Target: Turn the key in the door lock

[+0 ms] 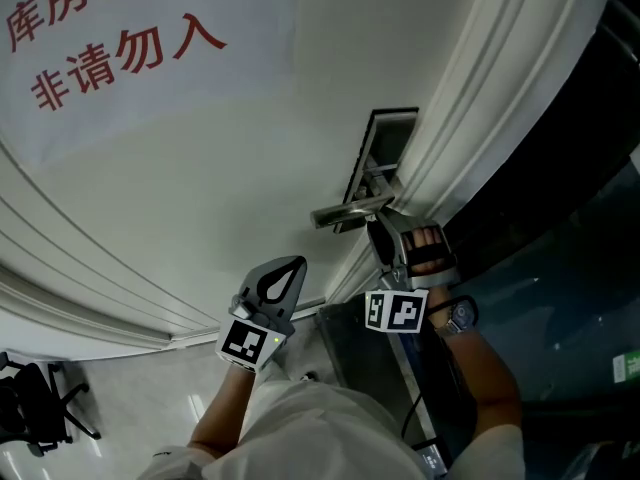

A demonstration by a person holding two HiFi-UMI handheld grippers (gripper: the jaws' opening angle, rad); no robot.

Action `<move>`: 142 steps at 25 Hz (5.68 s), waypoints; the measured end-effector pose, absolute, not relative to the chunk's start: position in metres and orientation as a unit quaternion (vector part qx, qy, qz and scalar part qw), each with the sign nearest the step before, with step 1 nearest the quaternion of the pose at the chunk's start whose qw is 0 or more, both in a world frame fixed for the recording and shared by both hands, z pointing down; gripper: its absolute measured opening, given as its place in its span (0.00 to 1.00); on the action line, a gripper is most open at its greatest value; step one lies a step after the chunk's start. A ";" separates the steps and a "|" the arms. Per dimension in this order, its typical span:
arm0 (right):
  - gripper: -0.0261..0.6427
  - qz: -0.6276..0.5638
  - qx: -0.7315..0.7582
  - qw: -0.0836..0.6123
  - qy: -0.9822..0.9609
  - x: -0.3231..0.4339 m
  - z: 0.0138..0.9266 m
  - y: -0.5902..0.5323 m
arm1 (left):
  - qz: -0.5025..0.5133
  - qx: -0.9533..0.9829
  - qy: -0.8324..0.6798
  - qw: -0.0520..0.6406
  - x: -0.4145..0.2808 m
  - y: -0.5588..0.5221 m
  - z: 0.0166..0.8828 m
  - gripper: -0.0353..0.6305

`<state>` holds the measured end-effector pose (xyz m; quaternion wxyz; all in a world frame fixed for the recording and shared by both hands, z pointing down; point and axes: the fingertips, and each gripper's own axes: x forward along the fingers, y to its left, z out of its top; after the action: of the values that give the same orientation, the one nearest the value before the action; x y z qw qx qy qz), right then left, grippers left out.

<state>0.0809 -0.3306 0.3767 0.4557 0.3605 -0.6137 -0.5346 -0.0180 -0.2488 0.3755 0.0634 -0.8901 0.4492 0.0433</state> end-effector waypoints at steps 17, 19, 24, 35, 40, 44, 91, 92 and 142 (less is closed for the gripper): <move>0.17 -0.462 0.455 0.395 -0.650 0.073 0.373 -0.346 | 0.047 -0.891 0.448 0.053 -0.033 -0.247 0.383 0.06; 0.06 -0.423 0.474 0.373 -0.676 0.075 0.372 -0.346 | 0.046 -0.892 0.447 0.052 -0.033 -0.244 0.384 0.06; 0.06 -0.336 0.513 0.320 -0.723 0.075 0.369 -0.347 | 0.044 -0.894 0.443 0.047 -0.032 -0.241 0.387 0.06; 0.06 0.059 0.532 0.071 -0.842 0.084 0.366 -0.352 | 0.041 -0.900 0.431 0.057 -0.018 -0.236 0.384 0.06; 0.06 0.239 0.499 -0.048 -0.832 0.088 0.369 -0.354 | 0.035 -0.897 0.436 0.055 -0.019 -0.234 0.385 0.06; 0.06 0.352 0.455 -0.131 -0.807 0.089 0.370 -0.355 | 0.031 -0.895 0.441 0.054 -0.020 -0.232 0.387 0.06; 0.21 -0.491 0.442 0.439 -0.609 0.073 0.375 -0.347 | 0.020 -0.896 0.442 0.042 -0.025 -0.224 0.403 0.06; 0.20 -0.496 0.442 0.438 -0.605 0.073 0.375 -0.347 | 0.018 -0.897 0.439 0.042 -0.024 -0.225 0.405 0.06; 0.06 -0.110 0.515 0.198 -0.827 0.077 0.368 -0.354 | 0.026 -0.888 0.458 0.030 -0.015 -0.212 0.405 0.06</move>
<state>0.0775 -0.3542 0.3681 0.1975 0.5152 -0.8267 -0.1101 -0.0146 -0.2116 0.4053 0.0297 -0.8881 0.4579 0.0262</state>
